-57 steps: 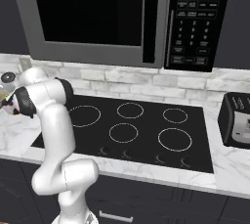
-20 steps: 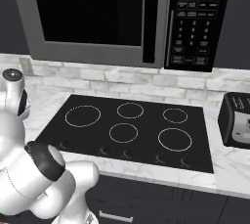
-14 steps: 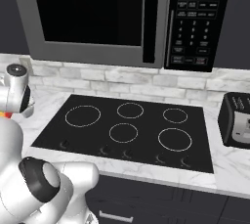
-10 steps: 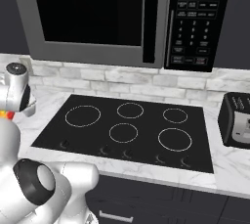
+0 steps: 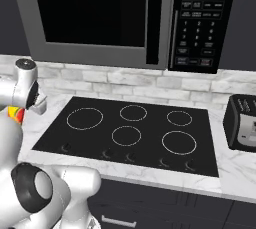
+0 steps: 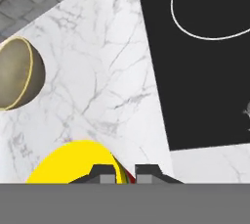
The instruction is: Pick the cup and bowl from the counter and place them on the counter next to the sink.
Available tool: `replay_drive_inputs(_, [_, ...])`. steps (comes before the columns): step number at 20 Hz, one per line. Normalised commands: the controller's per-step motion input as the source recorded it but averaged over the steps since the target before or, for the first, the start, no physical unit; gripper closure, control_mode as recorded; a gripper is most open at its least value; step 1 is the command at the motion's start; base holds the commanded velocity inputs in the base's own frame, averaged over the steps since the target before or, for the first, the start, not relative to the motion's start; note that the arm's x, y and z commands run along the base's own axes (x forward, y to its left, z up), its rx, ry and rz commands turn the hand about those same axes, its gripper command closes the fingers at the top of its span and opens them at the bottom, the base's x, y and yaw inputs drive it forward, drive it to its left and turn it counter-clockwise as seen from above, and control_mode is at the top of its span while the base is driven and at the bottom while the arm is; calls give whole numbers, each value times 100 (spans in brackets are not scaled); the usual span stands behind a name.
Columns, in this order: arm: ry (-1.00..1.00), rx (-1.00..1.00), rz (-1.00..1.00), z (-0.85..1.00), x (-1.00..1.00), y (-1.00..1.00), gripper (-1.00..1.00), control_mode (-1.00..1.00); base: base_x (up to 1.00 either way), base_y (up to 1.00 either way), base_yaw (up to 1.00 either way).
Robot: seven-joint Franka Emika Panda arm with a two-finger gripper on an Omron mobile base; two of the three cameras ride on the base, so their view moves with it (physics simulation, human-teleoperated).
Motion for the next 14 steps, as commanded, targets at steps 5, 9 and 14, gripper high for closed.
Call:
replay_drive_inputs(5, [-12, 0, 22, 0, -2, -45, 100, -100, 0, 0, 0])
replay_drive_inputs(9, [-23, 0, 22, 0, -13, -43, 100, -100, 0, 0, 0])
replay_drive_inputs(14, [-30, 0, 20, 0, -46, -46, 100, -100, 0, 0, 0])
